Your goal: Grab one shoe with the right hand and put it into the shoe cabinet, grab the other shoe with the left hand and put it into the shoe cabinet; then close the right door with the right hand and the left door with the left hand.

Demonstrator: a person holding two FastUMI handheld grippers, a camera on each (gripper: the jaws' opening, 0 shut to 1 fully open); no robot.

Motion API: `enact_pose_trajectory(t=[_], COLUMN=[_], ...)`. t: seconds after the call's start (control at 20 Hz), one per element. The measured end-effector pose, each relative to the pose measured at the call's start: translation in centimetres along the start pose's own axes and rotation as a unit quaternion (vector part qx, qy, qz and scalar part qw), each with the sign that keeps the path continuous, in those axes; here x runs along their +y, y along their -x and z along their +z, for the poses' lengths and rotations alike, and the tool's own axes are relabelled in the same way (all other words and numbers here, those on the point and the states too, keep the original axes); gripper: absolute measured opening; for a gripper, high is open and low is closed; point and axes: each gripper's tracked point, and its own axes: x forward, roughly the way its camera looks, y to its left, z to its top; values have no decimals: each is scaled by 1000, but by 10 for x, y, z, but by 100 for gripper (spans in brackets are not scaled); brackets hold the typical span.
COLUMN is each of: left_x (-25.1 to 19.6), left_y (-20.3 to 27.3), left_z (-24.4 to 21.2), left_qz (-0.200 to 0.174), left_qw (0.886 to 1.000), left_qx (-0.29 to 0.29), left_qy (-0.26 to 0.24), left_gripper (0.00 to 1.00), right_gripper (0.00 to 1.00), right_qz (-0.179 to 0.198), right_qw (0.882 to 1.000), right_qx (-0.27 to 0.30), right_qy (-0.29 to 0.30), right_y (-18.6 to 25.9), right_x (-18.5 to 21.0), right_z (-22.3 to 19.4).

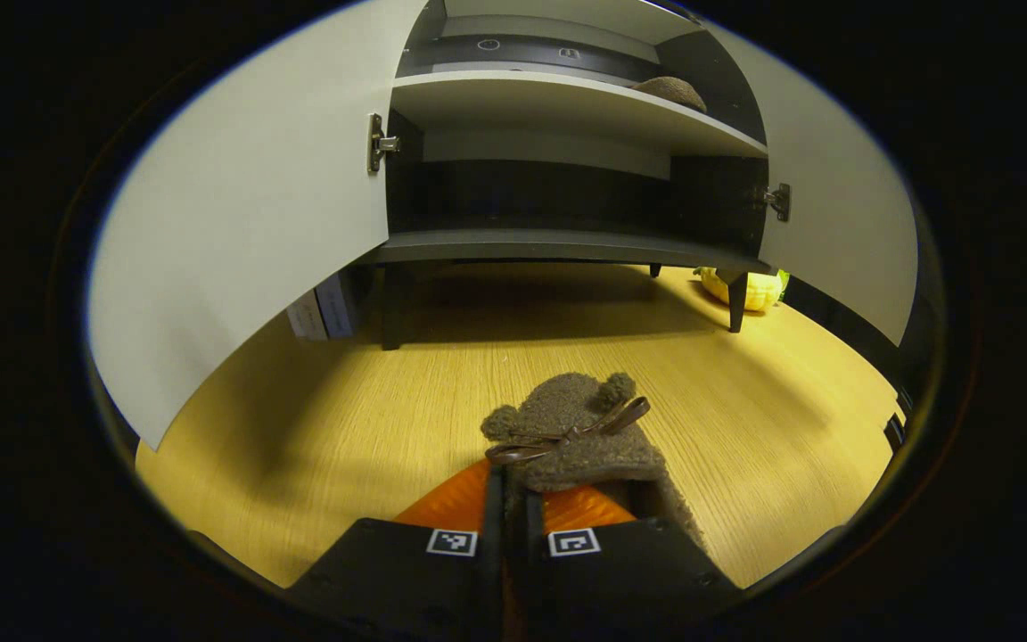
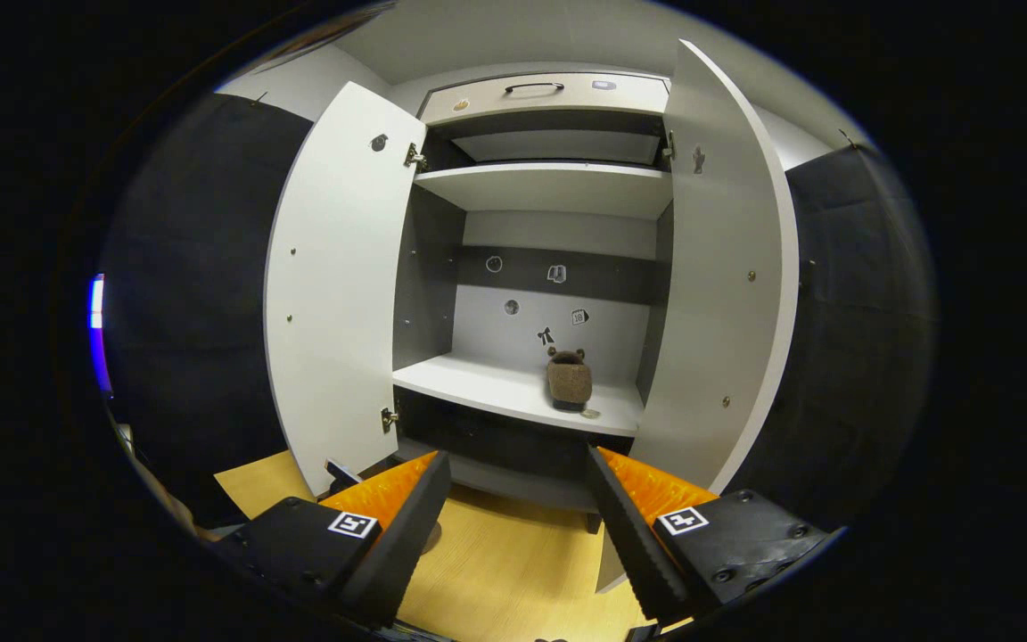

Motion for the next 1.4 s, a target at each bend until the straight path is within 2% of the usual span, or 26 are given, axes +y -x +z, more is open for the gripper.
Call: enact_pose_trajectory(t=[0.05, 0.2, 0.4, 0.7, 0.85, 0.95, 1.05, 1.15, 1.25, 1.4], left_x=[-1, -7, -21, -36, -29, -21, -14, -18, -21, -19], left_y=[2, 14, 59, 174, 221, 240, 247, 244, 229, 196], left_z=[0, 11, 50, 153, 215, 258, 301, 341, 377, 433], left_qz=[-2, -13, -30, -55, -49, -31, -12, -11, -12, 6], left_qw=[1000, 1000, 998, 995, 992, 991, 990, 988, 987, 984], left_qx=[3, 1, -19, -70, -92, -105, -118, -139, -151, -164], left_qy=[-1, -20, -46, -55, -65, -77, -78, -67, -61, -68], left_gripper=[11, 7, 7, 7, 7, 7, 7, 7, 7, 7], right_gripper=[98, 98, 98, 98, 98, 98, 98, 98, 98, 98], right_qz=[0, 0, 7, 32, 49, 60, 71, 78, 81, 70], right_qw=[1000, 1000, 1000, 999, 998, 997, 996, 995, 994, 994], right_qx=[3, 6, 2, -23, -36, -43, -48, -57, -64, -72], right_qy=[0, 1, -7, -20, -22, -22, -24, -29, -36, -42], right_y=[1, 0, 0, -1, -4, -5, -7, -4, 1, 9], right_x=[-1, -4, -3, 2, 7, 10, 14, 17, 16, 4], right_z=[-2, -4, 1, 20, 26, 29, 31, 37, 42, 48])
